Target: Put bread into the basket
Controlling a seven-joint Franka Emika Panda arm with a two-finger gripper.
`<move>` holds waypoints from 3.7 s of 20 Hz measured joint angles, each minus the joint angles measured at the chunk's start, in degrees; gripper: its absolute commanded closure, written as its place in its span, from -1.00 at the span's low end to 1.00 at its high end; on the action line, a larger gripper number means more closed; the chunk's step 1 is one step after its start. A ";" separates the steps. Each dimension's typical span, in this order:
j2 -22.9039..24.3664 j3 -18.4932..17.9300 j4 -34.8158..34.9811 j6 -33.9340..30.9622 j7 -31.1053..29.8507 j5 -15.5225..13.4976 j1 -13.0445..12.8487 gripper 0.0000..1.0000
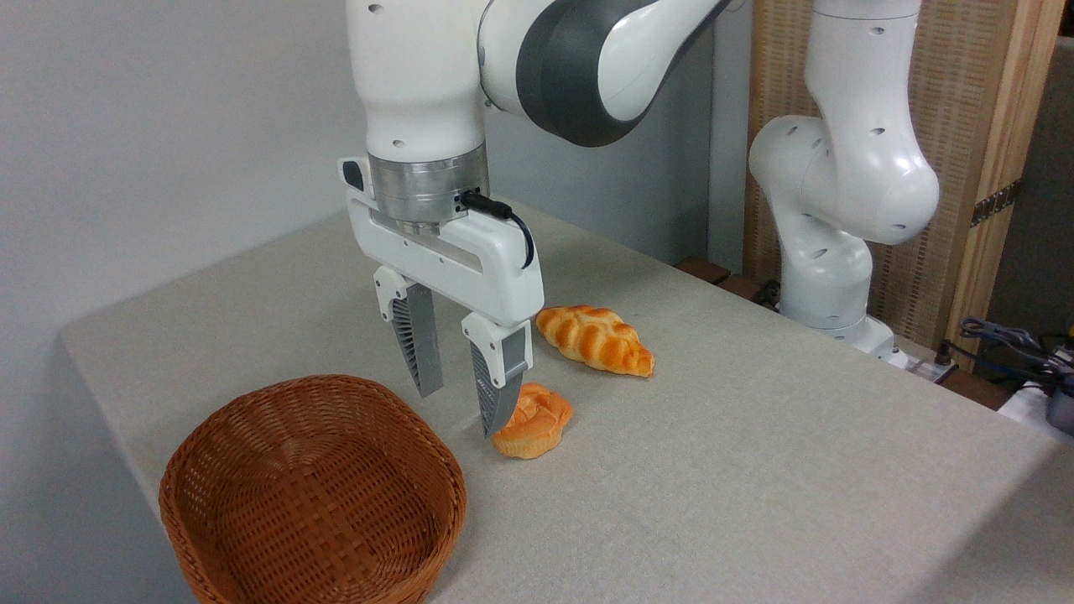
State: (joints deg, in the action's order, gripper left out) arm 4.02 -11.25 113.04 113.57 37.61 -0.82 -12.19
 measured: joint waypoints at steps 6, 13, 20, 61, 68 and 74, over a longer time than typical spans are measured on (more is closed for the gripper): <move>-0.16 0.00 0.00 0.00 0.00 0.00 0.00 -1.00; -0.17 0.00 0.00 0.00 0.00 0.00 0.00 -1.00; -0.17 0.00 0.00 0.00 0.00 0.00 0.00 -1.00; -1.17 0.36 11.13 -2.92 7.16 -4.46 -3.34 0.29; -0.98 0.26 10.80 -3.08 7.17 -4.46 -3.18 0.19; -0.05 -2.39 1.98 -6.62 7.83 -4.46 -2.77 0.04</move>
State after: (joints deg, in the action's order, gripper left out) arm 3.98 -13.64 115.02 106.95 45.44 -5.28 -14.97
